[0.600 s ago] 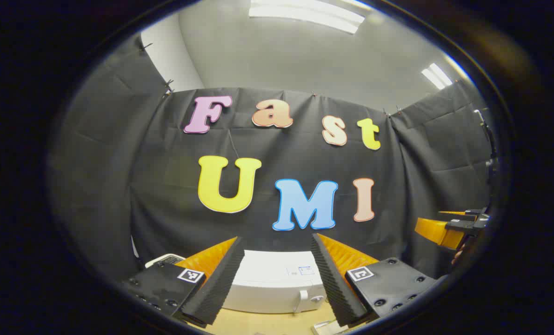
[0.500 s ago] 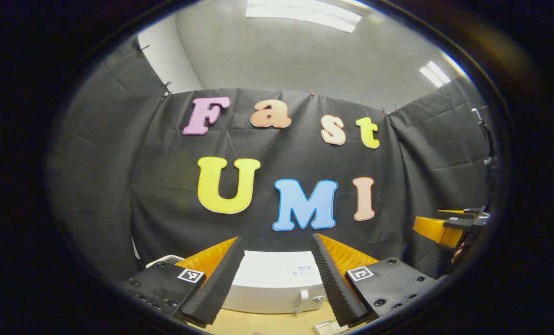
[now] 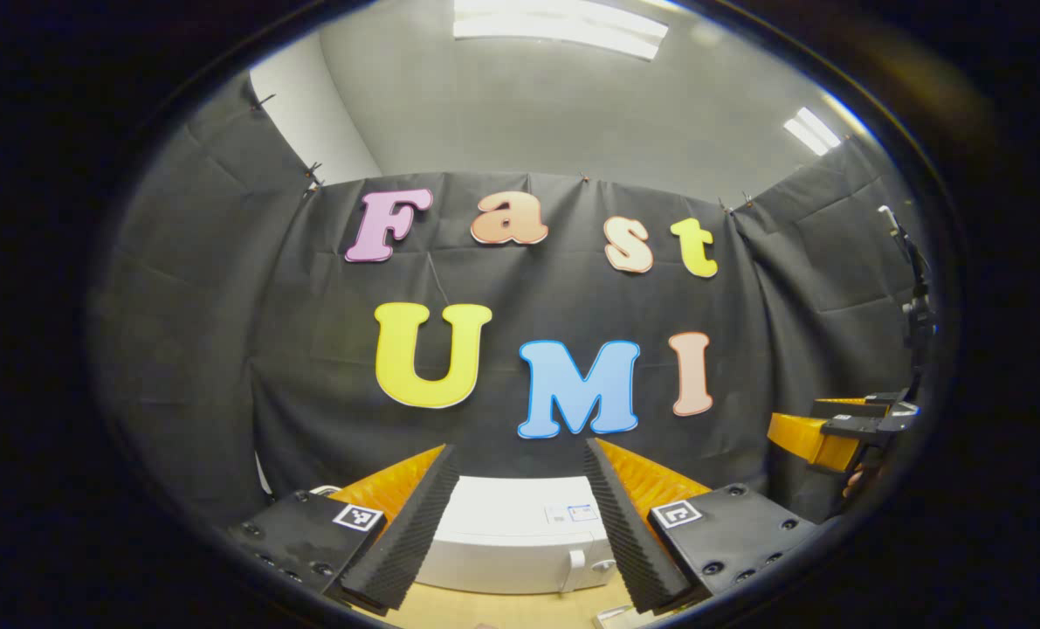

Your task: Open the microwave oven with the left hand, put the food in, and close the microwave oven.

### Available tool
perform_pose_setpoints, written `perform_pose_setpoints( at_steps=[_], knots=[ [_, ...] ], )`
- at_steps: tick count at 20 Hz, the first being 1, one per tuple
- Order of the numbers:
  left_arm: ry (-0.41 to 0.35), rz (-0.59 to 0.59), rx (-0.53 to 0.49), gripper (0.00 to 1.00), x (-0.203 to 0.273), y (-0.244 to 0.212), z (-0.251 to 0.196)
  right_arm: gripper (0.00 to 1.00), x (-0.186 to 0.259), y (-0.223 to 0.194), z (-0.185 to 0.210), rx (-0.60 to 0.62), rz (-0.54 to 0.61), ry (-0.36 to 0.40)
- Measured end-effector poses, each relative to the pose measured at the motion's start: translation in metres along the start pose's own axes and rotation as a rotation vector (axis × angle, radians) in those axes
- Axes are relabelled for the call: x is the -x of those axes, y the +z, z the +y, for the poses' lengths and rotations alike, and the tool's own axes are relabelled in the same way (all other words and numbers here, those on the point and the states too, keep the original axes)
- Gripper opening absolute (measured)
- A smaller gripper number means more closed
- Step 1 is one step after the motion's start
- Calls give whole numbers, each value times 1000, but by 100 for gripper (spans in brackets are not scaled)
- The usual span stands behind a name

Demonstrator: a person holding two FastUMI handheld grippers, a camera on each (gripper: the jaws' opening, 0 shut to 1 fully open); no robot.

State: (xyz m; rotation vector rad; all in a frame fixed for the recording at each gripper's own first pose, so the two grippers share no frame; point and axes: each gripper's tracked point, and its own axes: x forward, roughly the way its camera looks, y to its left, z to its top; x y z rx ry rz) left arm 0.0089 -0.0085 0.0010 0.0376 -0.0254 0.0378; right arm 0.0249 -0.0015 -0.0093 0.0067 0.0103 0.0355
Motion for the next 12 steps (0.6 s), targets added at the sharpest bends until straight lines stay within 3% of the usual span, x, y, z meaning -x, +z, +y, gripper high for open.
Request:
perform_pose_setpoints(
  at_steps=[7, 12],
  knots=[
    [48, -15, -29, 94, -14, -25, 3, 96, 0, -6, -9, 2, 20, -8],
    [26, 15, 43, 96, -24, -82, -8, 96, 10, -18, -20, 22, 47, -22]
  ],
)
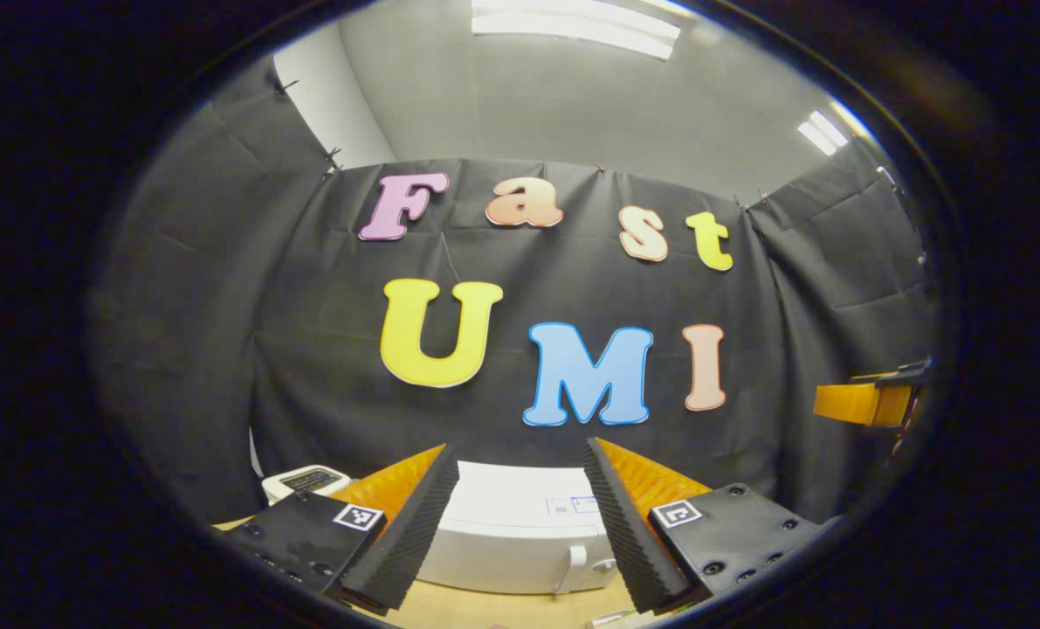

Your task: Open the microwave oven with the left hand, put the food in, and close the microwave oven.

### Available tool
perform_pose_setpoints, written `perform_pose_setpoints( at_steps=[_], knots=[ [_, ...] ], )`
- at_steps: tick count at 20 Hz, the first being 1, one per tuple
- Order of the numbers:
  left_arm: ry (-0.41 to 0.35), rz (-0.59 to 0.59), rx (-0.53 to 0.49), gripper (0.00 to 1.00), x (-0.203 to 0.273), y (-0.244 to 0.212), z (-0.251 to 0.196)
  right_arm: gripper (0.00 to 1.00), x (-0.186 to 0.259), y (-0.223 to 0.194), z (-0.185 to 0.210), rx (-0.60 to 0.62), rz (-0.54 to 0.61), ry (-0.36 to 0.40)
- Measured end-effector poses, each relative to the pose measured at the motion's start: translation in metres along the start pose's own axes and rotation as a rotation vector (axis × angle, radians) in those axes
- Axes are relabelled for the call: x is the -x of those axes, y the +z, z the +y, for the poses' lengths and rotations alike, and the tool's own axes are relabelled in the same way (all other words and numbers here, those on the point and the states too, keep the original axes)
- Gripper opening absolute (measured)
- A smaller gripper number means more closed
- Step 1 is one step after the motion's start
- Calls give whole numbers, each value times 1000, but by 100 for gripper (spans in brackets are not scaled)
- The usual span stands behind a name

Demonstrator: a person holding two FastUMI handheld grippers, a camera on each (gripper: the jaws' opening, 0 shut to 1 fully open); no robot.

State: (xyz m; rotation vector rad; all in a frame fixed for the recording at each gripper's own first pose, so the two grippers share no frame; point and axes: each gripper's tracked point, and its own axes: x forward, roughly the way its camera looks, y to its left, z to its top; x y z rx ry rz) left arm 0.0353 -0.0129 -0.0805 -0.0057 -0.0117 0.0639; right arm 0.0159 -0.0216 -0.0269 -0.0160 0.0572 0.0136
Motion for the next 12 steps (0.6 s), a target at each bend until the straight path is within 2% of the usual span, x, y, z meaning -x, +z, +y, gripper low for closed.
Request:
perform_pose_setpoints(
  at_steps=[3, 8, 11, 12],
  knots=[
    [-43, 44, -28, 94, -12, -49, -15, 97, 6, -4, -9, 10, 10, -17],
    [-106, 135, -45, 96, -40, -122, -49, 96, 14, -14, -27, 31, 28, -54],
    [-105, 194, -38, 94, -52, -168, -54, 96, 16, -20, -40, 28, 46, -81],
    [-95, 219, -39, 96, -56, -183, -55, 96, 15, -24, -42, 24, 52, -85]
  ],
)
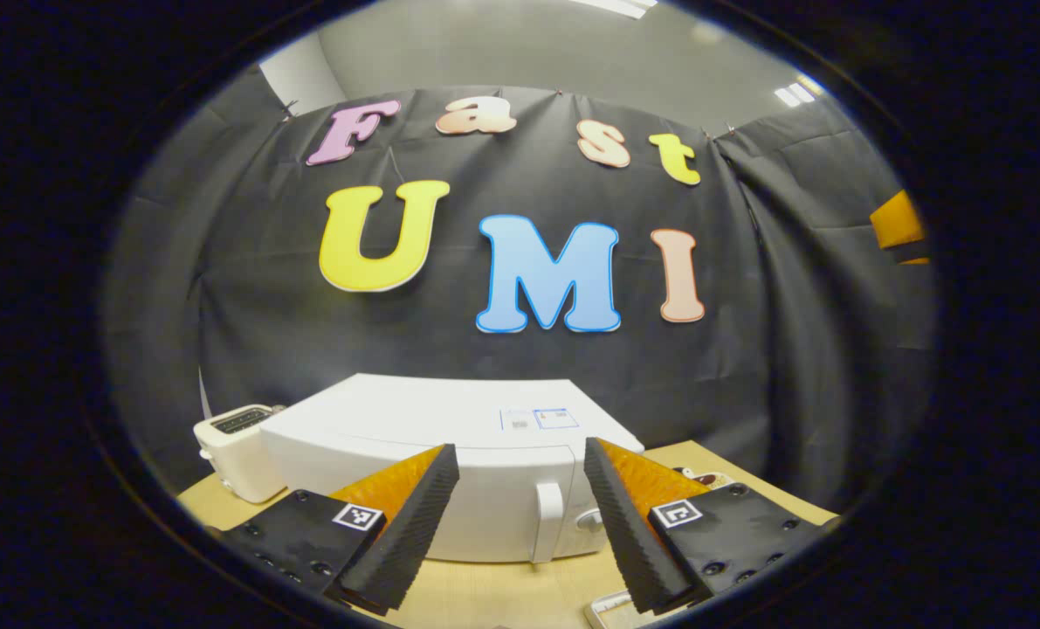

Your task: Open the microwave oven with the left hand, put the food in, and close the microwave oven.

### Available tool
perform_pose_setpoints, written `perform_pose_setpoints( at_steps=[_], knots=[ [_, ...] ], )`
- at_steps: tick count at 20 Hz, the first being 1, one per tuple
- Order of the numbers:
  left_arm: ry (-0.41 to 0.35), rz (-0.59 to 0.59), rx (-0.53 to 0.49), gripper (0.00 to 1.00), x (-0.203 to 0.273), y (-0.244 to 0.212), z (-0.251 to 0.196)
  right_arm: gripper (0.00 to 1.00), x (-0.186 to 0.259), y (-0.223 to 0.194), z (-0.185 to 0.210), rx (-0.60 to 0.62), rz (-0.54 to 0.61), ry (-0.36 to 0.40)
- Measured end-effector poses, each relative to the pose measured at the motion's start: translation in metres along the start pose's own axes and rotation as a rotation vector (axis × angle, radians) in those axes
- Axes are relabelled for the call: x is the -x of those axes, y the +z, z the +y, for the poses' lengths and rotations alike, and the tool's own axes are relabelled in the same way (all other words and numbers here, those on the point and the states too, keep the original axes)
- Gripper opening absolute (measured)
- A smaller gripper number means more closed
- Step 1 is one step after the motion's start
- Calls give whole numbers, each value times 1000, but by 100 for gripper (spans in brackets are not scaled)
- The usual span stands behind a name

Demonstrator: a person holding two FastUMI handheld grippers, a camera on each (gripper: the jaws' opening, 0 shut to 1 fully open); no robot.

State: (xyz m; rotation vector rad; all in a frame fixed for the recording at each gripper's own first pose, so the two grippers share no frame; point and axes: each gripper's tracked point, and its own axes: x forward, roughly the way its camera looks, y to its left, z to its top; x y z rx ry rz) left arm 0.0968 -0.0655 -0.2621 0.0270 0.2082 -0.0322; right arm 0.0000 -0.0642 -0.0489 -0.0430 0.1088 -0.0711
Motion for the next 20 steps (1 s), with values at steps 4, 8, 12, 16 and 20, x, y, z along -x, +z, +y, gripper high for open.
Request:
perform_pose_setpoints(
  at_steps=[4, 8, 12, 16, 20],
  knots=[
    [0, 71, -42, 94, -28, -42, -12, 96, -6, -13, -10, -2, 40, -10],
    [-17, 184, -75, 99, -50, -96, -24, 97, -17, -18, -15, 8, 55, -8],
    [-4, 212, -94, 77, -63, -110, -22, 96, -23, -21, -21, 19, 66, -11],
    [-44, 263, -43, 51, -76, -128, -34, 96, -24, -21, -25, 37, 70, -14],
    [-58, 288, -37, 27, -71, -122, -33, 96, -24, -21, -27, 41, 65, -15]
  ],
)
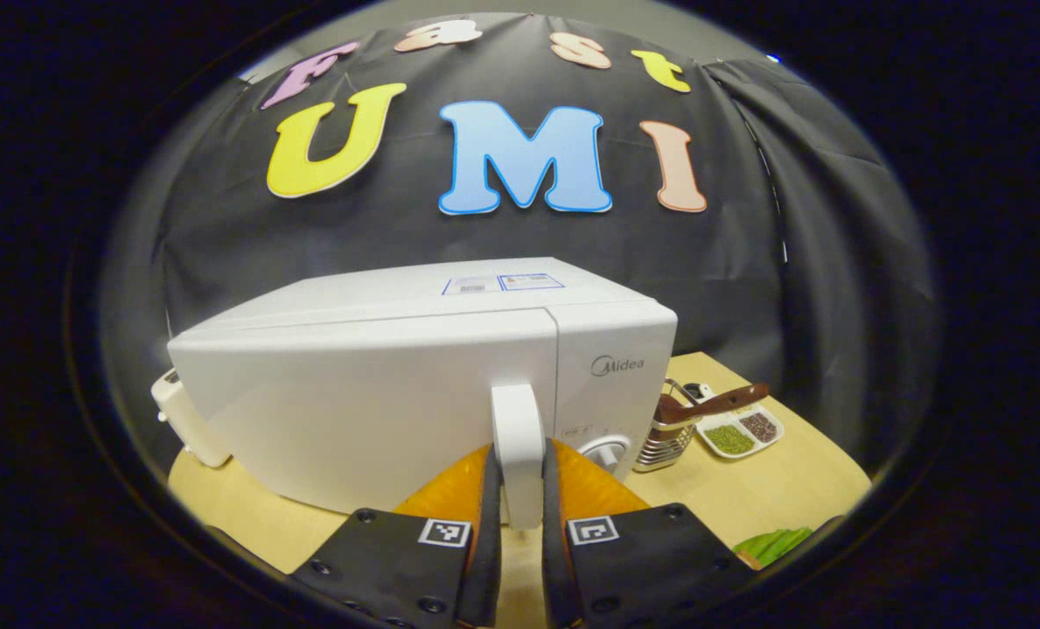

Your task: Open the microwave oven with the left hand, put the food in, and close the microwave oven.

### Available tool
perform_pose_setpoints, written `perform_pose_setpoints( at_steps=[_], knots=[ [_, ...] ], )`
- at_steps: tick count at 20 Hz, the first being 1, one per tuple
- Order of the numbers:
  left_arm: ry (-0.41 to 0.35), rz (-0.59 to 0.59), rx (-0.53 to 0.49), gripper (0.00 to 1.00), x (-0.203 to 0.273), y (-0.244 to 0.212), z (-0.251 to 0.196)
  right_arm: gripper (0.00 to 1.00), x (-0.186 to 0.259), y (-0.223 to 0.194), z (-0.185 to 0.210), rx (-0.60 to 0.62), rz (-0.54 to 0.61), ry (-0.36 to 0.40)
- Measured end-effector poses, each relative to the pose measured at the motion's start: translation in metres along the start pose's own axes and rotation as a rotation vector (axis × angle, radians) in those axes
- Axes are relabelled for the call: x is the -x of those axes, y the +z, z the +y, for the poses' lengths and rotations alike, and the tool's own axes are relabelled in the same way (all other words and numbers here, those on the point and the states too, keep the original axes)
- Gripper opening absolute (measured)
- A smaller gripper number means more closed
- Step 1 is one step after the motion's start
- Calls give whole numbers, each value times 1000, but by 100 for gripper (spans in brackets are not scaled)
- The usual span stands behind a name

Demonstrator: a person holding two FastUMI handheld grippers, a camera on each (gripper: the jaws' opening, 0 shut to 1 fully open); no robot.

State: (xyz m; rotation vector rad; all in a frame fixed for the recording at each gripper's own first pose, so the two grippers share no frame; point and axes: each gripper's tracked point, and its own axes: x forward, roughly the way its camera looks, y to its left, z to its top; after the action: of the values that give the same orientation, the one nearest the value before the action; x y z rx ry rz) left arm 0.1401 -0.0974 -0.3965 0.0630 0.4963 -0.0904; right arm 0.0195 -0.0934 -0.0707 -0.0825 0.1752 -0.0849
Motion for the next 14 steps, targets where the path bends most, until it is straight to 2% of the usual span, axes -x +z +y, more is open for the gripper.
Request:
perform_pose_setpoints(
  at_steps=[3, 6, 9, 14],
  knots=[
    [-18, 23, -22, 19, 2, -3, 1, 97, 1, -2, 2, -10, 3, 5],
    [-73, 52, 5, 13, 1, -3, 0, 96, 2, -3, 4, -22, 1, 12],
    [-113, 76, -21, 12, 4, -3, 0, 96, 3, -3, 6, -35, -5, 17],
    [-136, 115, -25, 12, 14, -8, -1, 96, 5, -6, 1, -15, 0, 7]
  ],
)
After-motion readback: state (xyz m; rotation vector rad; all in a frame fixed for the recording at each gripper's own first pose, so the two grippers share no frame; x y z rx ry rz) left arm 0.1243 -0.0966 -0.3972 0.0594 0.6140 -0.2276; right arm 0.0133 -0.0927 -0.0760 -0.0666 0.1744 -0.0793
